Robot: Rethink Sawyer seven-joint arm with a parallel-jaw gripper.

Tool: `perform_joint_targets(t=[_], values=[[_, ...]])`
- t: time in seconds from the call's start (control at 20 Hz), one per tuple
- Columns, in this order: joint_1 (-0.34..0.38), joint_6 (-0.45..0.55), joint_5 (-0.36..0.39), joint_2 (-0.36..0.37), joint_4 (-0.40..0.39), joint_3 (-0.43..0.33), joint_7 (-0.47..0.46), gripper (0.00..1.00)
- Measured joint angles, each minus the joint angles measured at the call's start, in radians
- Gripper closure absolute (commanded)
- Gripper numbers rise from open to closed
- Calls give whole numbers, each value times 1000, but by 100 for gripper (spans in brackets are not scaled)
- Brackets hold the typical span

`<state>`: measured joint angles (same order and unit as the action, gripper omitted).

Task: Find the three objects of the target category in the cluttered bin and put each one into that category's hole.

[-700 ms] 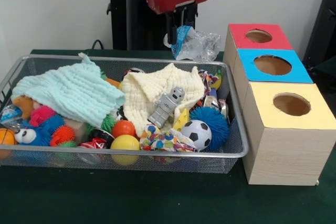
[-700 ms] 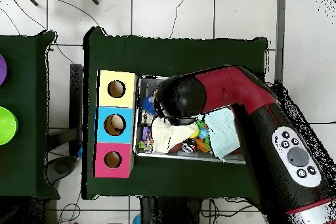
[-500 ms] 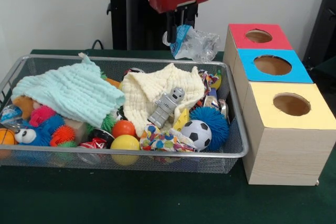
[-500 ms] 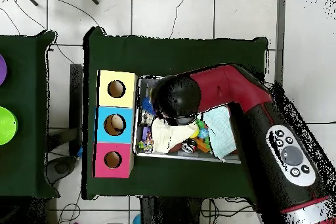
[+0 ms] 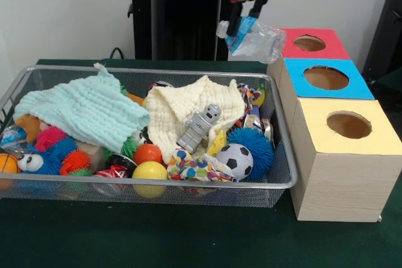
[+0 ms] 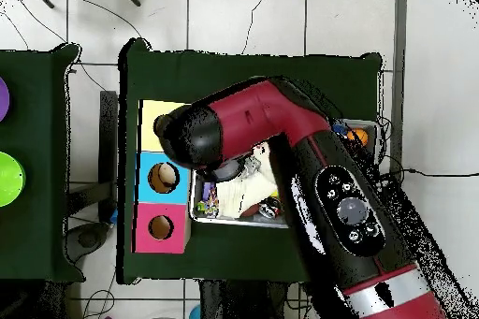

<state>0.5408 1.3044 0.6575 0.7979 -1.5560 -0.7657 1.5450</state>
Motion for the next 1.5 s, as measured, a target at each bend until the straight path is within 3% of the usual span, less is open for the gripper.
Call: perform_joint_targets(t=[0.45, 0.75, 1.15, 1.5], values=[[-116, 12, 28, 0, 50, 19, 0, 100], [-206, 78, 99, -14, 120, 63, 0, 100], [-276, 174, 143, -53, 188, 112, 0, 100], [-317, 188, 145, -108, 232, 151, 0, 100]])
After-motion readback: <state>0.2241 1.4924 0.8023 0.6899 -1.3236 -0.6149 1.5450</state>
